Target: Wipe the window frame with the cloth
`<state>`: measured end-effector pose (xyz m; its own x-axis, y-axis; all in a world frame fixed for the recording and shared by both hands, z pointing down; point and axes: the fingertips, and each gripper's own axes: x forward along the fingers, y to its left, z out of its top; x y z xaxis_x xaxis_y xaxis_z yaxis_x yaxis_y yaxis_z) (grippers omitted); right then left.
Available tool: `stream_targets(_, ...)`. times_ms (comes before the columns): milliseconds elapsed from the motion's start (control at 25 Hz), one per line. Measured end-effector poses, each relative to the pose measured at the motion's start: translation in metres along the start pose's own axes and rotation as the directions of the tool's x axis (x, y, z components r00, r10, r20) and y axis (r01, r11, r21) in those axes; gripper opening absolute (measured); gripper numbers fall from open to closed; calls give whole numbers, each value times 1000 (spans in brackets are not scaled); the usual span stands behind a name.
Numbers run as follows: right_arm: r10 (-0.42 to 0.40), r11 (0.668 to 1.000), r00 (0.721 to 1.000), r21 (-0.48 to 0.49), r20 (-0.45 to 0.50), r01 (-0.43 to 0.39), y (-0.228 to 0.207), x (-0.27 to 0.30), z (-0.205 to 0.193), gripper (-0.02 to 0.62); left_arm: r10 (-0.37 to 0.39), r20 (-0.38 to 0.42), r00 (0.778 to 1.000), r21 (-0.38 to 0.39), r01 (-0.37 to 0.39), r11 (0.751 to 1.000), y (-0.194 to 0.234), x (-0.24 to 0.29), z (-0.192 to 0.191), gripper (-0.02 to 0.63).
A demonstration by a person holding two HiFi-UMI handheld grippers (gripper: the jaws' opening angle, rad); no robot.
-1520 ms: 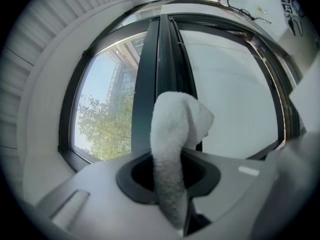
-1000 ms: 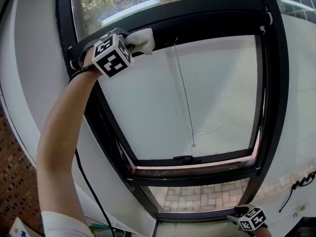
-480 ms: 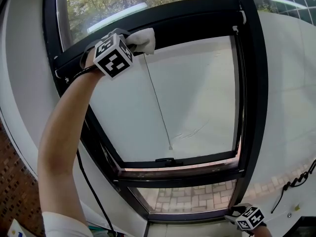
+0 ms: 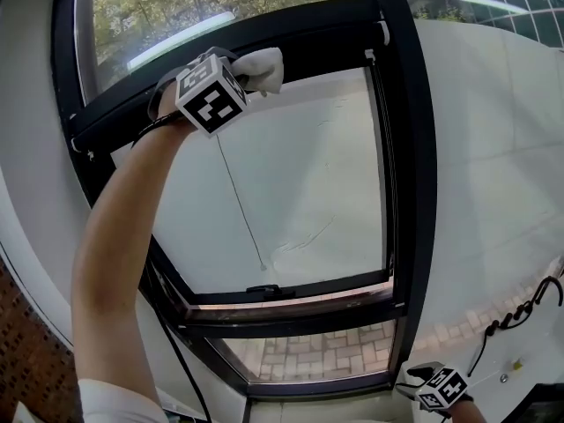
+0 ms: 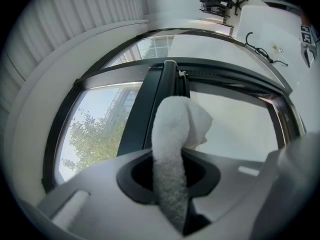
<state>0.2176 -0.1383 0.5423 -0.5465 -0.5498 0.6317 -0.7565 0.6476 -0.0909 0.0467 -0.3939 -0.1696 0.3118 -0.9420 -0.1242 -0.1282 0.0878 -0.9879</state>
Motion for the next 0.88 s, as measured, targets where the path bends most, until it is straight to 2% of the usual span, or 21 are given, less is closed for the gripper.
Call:
stream_targets(360,-55,998,998,42,26,54,-13,-33,-28,195,-16,58,998,4,16,1000,-13,18,85,104)
stream_targets(880,-153,974,987,179,54,141,-24,-65,-78,195,-28,145,989,17,26,1000,-38,55,205,103)
